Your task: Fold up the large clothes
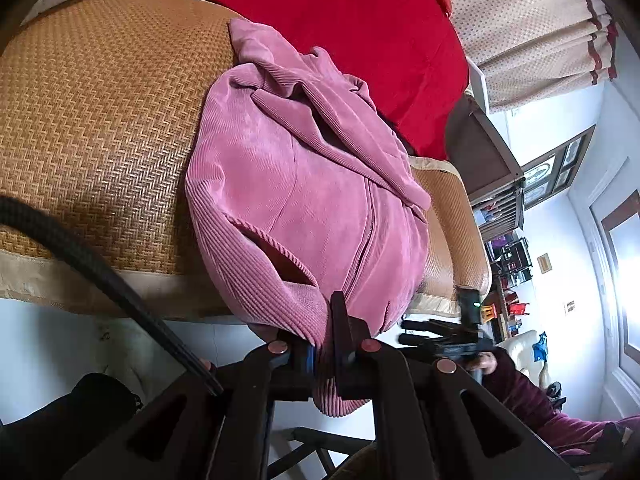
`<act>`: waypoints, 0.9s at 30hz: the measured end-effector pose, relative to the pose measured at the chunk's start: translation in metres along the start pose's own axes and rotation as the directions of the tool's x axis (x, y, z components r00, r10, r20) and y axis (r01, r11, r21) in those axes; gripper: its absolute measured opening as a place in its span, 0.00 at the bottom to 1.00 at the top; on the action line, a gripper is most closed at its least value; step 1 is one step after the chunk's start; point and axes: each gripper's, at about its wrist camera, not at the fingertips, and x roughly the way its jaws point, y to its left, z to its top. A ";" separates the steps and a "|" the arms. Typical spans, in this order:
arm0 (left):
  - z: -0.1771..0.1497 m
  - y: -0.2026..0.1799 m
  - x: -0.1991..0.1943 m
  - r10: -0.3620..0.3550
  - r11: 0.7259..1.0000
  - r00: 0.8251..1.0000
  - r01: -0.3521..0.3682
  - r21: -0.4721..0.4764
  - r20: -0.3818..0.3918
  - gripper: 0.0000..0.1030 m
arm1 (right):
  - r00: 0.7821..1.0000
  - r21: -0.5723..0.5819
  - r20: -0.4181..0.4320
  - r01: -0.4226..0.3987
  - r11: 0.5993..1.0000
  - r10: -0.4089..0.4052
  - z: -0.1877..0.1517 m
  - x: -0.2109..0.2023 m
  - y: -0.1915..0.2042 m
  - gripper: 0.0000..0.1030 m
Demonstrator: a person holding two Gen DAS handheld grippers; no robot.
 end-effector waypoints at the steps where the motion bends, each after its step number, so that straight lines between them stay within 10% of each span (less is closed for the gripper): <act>1: 0.000 -0.005 0.004 0.003 1.000 1.000 -0.003 0.001 0.001 0.07 | 1.000 -0.005 0.005 -0.006 1.000 0.006 0.003 0.011 0.001 0.85; 7: -0.004 0.001 -0.003 0.007 1.000 1.000 -0.007 -0.016 0.007 0.07 | 0.997 -0.077 0.051 -0.051 0.996 0.055 0.011 0.042 0.025 0.79; 10: -0.004 0.005 -0.007 0.005 1.000 1.000 -0.005 -0.025 0.018 0.07 | 0.995 -0.071 0.051 -0.082 0.994 0.086 0.006 0.036 0.032 0.37; 12: -0.005 0.007 -0.008 0.004 1.000 1.000 -0.003 -0.029 0.024 0.07 | 0.986 -0.044 0.088 -0.138 0.989 0.142 0.001 0.017 0.035 0.27; 20: -0.001 0.001 -0.012 -0.017 0.999 0.999 0.019 -0.029 0.047 0.07 | 0.930 -0.165 0.232 -0.250 0.954 0.284 -0.004 -0.042 0.077 0.15; 27: 0.021 -0.008 -0.022 -0.025 1.000 0.996 0.026 -0.016 0.084 0.07 | 0.959 -0.133 0.179 -0.196 0.971 0.218 0.022 -0.022 0.061 0.10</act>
